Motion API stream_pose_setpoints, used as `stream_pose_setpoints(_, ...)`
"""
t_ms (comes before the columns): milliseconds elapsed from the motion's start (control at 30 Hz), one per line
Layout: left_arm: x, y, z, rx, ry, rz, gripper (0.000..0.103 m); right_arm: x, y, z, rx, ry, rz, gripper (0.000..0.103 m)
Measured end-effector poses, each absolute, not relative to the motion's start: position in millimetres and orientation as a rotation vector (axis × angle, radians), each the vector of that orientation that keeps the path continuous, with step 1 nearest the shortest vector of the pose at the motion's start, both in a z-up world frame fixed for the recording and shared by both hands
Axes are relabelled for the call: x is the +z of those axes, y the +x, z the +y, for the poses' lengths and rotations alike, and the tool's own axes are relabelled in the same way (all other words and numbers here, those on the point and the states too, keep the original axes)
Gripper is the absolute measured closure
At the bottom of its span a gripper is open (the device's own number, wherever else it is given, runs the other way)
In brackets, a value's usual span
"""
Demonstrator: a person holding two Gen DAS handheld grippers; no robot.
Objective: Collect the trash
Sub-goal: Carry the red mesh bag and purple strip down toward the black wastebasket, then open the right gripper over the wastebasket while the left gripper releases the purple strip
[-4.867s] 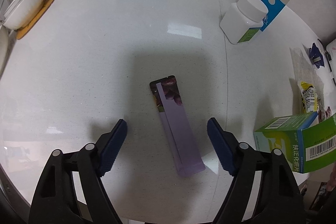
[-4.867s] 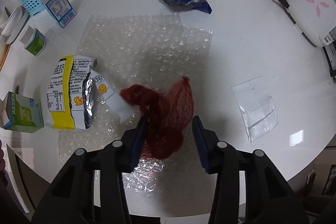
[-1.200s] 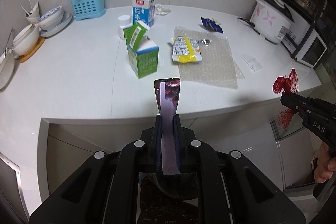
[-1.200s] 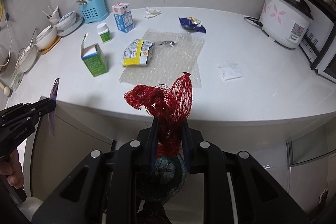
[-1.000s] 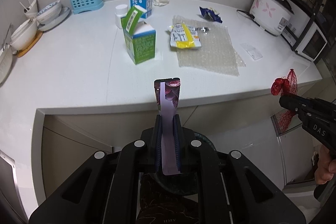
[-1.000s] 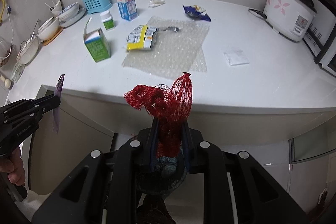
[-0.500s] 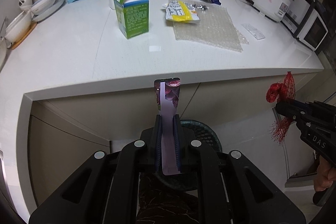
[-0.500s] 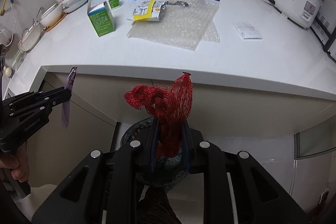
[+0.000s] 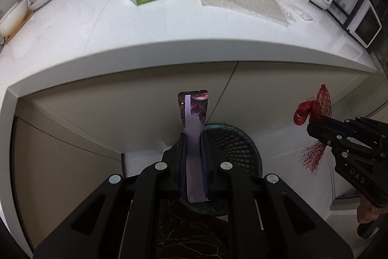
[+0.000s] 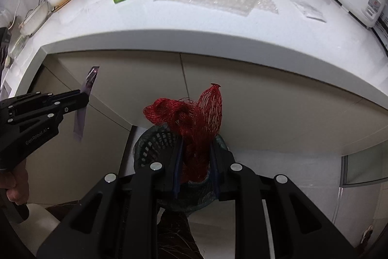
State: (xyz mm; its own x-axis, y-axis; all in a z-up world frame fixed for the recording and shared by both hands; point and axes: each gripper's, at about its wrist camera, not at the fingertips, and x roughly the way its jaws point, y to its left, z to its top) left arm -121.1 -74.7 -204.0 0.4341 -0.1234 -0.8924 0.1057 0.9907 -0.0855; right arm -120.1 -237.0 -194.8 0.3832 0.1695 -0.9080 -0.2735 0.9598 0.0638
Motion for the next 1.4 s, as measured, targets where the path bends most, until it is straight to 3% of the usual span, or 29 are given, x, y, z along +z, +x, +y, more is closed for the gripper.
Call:
stream_pose_setpoints(433, -252.5, -122.0, -66.6, -0.155, -0.041, 1.188, 0.093, -256.2, -108.7, -227.2, 0.315, -0.076, 1.251, 0.084)
stream_pose_setpoints(933, -251.5, -120.5, -64.4, -0.165, -0.032, 1.195, 0.093, -304.0, -94.2, -213.6, 0.347, -0.108, 1.349, 0.082)
stream_pose_setpoints(1233, -252.5, -117.5, -69.8, -0.155, -0.031, 1.199, 0.093, -310.1, -99.4, -211.5, 0.369, -0.107, 1.359, 0.072)
stream_pose_setpoints(1400, -253.4, -116.8, -73.1, -0.158, -0.027, 1.197, 0.093, -304.9, -100.4, -217.2, 0.357, -0.104, 1.340, 0.051)
